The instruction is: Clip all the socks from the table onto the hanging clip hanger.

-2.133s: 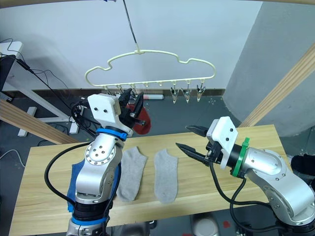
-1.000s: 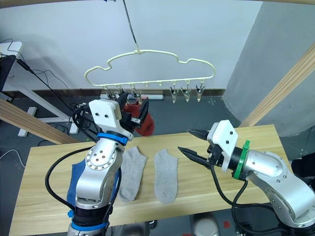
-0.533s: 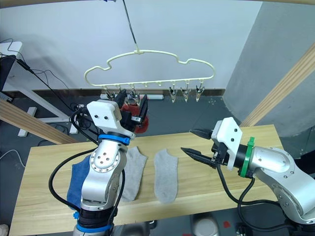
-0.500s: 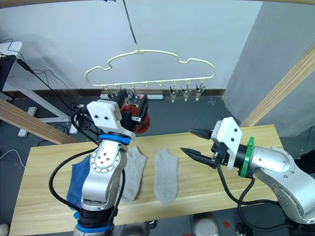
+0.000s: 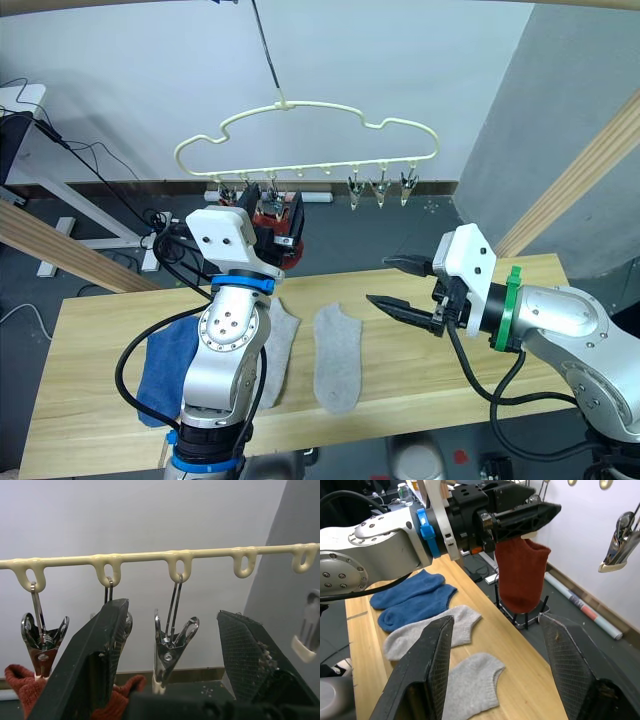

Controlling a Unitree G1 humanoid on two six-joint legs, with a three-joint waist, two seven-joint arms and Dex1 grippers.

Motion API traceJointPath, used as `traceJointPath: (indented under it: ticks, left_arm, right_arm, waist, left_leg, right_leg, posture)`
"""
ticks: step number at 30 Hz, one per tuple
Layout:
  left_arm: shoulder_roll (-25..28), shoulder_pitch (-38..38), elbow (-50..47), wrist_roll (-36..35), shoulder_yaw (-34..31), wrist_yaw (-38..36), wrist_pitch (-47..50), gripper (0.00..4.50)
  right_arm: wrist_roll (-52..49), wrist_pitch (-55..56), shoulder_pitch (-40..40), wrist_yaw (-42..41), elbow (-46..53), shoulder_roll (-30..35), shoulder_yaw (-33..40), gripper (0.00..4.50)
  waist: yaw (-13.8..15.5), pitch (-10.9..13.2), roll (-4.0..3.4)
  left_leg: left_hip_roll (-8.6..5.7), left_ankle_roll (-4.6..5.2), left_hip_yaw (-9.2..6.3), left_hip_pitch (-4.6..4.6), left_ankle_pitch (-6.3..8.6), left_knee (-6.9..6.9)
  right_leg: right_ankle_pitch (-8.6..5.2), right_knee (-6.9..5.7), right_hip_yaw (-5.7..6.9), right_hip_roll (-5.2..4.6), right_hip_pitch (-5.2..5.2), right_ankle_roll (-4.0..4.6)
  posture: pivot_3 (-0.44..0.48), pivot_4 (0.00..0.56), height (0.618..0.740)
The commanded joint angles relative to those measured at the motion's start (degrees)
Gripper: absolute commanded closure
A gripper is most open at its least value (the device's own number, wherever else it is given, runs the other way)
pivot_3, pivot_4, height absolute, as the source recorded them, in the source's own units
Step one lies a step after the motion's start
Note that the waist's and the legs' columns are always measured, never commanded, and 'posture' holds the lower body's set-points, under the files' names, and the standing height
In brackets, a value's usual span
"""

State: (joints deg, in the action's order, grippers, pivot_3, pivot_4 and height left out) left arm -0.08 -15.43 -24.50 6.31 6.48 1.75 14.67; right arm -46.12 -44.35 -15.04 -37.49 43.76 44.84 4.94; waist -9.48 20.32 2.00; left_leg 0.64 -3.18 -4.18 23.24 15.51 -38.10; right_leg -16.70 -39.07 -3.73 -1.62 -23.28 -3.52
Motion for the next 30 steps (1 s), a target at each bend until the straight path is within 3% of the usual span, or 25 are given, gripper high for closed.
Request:
traceJointPath:
  ticks: [1,30]
  left_arm:
    - [-0.3,-0.7,-1.3,0.9,0.5,0.3,-0.2,1.40]
    - [1.0,-3.4,-2.0,2.9,0.5,-0.7,6.2,1.40]
  right_arm:
    - [-1.7,0.0,-0.2,-0.3,1.5,0.5,1.3,1.66]
    - [-3.0,0.0,0.5,0.5,0.4,0.5,1.6,1.66]
  waist:
    - [0.0,0.0,0.00]
    - [0.0,0.0,0.01]
  left_leg:
    - [0.00,0.00,0.00,0.00,0.00,0.00]
    - [0.01,0.00,0.00,0.01,0.00,-0.04]
  right_leg:
    - [0.00,0.00,0.00,0.00,0.00,0.00]
    - [0.01,-0.02,0.02,0.00,0.00,-0.01]
  posture:
    - [-0.326,0.316,0.740]
    - [-0.319,0.313,0.740]
